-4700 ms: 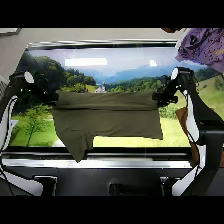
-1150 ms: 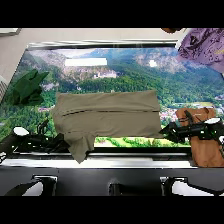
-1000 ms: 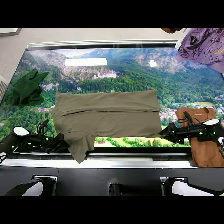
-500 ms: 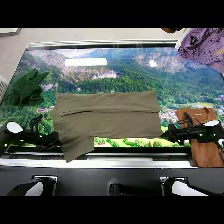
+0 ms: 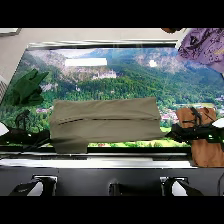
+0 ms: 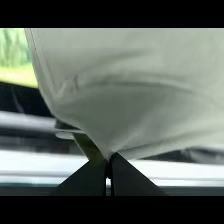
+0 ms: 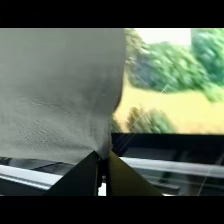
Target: Fold the clothes and pants, and hang the long-sleeved shirts on hangers.
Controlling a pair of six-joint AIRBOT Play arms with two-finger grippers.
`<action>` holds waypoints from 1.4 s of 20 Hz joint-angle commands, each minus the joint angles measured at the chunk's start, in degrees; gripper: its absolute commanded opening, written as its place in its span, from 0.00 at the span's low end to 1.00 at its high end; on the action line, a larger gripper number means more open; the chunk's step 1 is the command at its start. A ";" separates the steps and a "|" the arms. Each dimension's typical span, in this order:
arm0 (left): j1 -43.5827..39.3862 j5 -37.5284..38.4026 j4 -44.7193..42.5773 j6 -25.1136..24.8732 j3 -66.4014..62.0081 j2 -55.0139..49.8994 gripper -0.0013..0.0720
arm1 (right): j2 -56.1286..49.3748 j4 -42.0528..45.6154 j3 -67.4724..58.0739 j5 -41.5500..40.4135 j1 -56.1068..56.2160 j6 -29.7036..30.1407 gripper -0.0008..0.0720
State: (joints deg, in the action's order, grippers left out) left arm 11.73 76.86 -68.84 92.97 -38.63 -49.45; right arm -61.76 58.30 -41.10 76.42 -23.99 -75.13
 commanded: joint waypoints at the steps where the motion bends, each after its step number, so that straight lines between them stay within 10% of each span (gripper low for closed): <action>1: -0.04 -3.34 -0.39 -2.67 -5.05 -4.63 0.03 | -1.03 3.82 -4.07 -5.86 8.41 -1.95 0.05; 7: -0.22 -5.46 0.24 -7.26 -18.12 -21.14 0.04 | -13.16 18.86 -21.86 -8.98 18.51 -9.16 0.05; 26: -5.16 -1.03 -0.02 -8.79 -54.86 -56.65 0.04 | -40.37 20.52 -45.79 -13.14 21.88 -11.74 0.05; 28: -5.16 -1.03 0.02 -8.76 -54.86 -57.42 0.05 | -41.35 20.44 -45.79 -12.87 21.86 -13.90 0.20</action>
State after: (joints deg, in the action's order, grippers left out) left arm 6.61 75.55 -68.97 84.09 -92.68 -104.99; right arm -101.08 78.94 -86.54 63.96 -2.42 -86.72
